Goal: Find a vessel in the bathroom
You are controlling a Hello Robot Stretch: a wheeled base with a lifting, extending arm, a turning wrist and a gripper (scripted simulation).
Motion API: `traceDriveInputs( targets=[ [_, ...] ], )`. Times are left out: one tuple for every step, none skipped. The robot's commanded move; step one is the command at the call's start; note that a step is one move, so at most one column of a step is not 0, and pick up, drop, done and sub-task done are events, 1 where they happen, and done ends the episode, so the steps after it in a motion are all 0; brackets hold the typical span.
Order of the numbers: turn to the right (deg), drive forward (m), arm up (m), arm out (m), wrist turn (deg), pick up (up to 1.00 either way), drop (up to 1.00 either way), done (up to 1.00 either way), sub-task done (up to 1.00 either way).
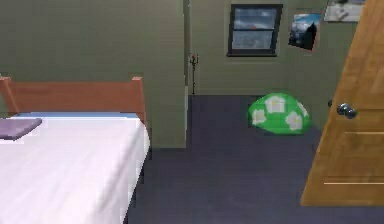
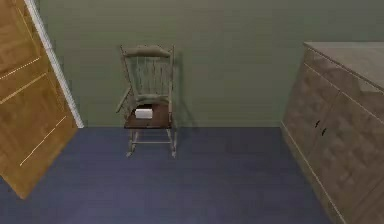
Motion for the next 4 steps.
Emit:
traceDriveInputs(
  targets=[
    [45.0,0.00,0.00,0.00,0.0,0.00,0.00,0.00,0.00],
    [42.0,0.00,0.00,0.00,0.0,0.00,0.00,0.00,0.00],
    [3.0,0.00,0.00,0.00,0.0,0.00,0.00,0.00,0.00],
    [0.0,0.05,0.00,0.00,0.0,0.00,0.00,0.00,0.00]
  ],
)
